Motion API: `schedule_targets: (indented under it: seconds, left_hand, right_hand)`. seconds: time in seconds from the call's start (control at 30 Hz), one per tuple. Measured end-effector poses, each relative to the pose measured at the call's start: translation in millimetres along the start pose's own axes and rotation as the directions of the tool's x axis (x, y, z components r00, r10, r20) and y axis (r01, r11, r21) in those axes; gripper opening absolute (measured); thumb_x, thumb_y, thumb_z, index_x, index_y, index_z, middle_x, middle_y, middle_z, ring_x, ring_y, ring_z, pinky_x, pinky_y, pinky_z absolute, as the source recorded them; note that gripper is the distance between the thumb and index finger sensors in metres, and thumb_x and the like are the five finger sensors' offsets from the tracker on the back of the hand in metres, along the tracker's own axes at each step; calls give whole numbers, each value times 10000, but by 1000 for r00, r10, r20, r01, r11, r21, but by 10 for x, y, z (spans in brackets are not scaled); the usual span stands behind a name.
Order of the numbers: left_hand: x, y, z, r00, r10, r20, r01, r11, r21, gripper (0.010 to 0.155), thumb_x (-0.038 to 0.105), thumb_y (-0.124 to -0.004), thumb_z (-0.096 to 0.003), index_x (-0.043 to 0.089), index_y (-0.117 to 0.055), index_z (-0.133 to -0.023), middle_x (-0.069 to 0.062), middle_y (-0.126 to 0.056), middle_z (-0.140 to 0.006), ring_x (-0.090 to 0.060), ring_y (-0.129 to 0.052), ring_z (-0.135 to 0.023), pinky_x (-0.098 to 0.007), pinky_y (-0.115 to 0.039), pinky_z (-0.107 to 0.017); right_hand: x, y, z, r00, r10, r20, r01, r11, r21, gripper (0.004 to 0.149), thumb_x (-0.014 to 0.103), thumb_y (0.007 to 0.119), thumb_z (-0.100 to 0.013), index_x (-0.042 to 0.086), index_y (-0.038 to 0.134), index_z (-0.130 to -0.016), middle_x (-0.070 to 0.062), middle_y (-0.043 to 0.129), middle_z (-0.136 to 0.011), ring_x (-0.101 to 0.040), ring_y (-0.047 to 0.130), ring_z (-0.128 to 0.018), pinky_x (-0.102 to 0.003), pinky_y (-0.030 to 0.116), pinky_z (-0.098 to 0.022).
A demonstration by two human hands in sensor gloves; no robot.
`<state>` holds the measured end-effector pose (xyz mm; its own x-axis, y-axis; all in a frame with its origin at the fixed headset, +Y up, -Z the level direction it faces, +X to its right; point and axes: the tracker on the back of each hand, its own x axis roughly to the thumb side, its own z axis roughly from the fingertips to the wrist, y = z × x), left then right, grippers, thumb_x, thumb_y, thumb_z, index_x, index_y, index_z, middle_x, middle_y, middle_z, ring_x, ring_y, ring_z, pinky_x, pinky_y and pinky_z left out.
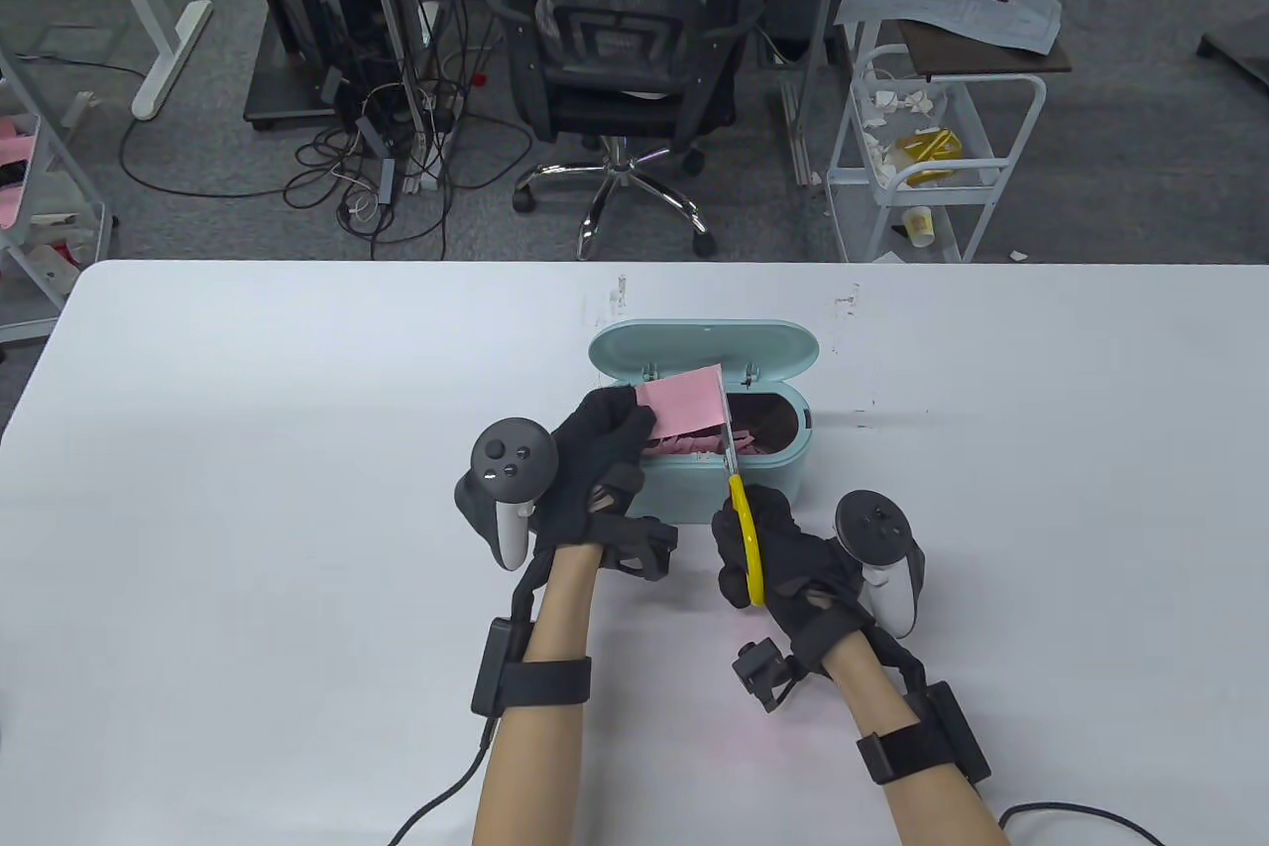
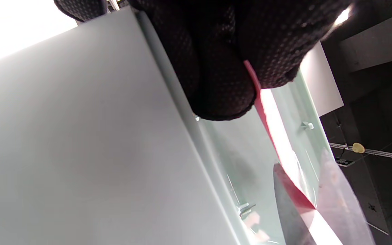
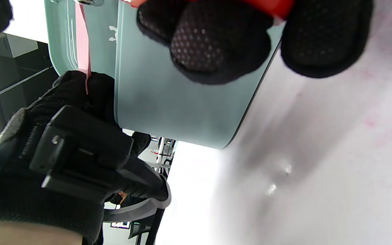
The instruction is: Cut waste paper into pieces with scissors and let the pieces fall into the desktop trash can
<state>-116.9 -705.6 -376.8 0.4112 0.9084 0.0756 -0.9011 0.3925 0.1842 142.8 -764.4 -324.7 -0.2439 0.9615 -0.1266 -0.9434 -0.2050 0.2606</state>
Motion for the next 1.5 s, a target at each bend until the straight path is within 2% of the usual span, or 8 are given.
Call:
schedule_targets:
  seconds: [0.3, 0.47, 0.73, 0.83, 0.93, 1.03, 1.5]
  left_hand:
    - [-2, 1, 0, 1000, 7, 1, -7, 1000, -3, 353, 408, -877, -464, 288, -890, -796, 52, -1077, -605, -171, -1035, -569, -650, -509, -742]
    - [-4, 0, 0, 1000, 9, 3, -9, 1000, -5, 353, 407, -875, -465, 292, -891, -798, 52, -1077, -606, -172, -1033, -572, -647, -514, -742]
    - [-6, 4, 1, 1000, 15, 4, -15, 1000, -7, 356, 407, -873, -466, 290, -895, -802, 54, -1079, -604, -171, -1034, -574, -644, -520, -742]
    - [-8, 6, -1, 1000, 17, 5, -17, 1000, -8, 355, 405, -872, -466, 291, -897, -801, 53, -1078, -605, -171, -1034, -574, -642, -523, -742]
    - [-7, 7, -2, 1000, 18, 6, -18, 1000, -12, 355, 405, -873, -466, 291, -900, -800, 55, -1080, -602, -172, -1034, -573, -642, -523, -742]
    - [-10, 9, -2, 1000, 19, 7, -19, 1000, -13, 352, 406, -876, -464, 295, -903, -797, 52, -1080, -602, -171, -1035, -573, -643, -522, -743]
    - [-16, 22, -8, 999, 32, 8, -31, 999, -32, 349, 403, -882, -457, 302, -911, -790, 56, -1085, -601, -171, -1038, -580, -645, -520, -741]
  right_hand:
    - [-33, -17, 2, 1000, -19, -20, 18, 1000, -16, 874, 748, 733, -346, 183, 425, -937, 60, 841, -650, -166, 976, -319, -518, 849, -362]
    - [-50, -16, 13, 997, -66, -32, 65, 998, -21, 782, 662, 712, -377, 165, 448, -920, 59, 860, -616, -166, 982, -276, -516, 881, -345]
    - [-54, -29, 11, 997, -80, -19, 79, 995, -55, 733, 585, 766, -363, 149, 505, -891, 75, 902, -548, -141, 1009, -203, -494, 935, -294]
    - [-64, -46, 8, 996, -85, -1, 85, 993, -79, 734, 609, 765, -361, 162, 526, -892, 80, 913, -540, -137, 1015, -194, -482, 938, -284]
    - [-44, -46, 7, 996, -84, 6, 85, 995, -54, 784, 657, 762, -362, 186, 480, -921, 56, 877, -605, -182, 992, -280, -527, 876, -389]
    - [-6, -49, 1, 999, -34, 1, 34, 998, -53, 810, 684, 754, -359, 190, 459, -930, 60, 860, -627, -180, 987, -310, -534, 857, -416]
    - [34, -46, -20, 999, -32, 14, 33, 997, -67, 812, 691, 745, -362, 183, 460, -929, 61, 861, -627, -178, 989, -306, -537, 853, -406]
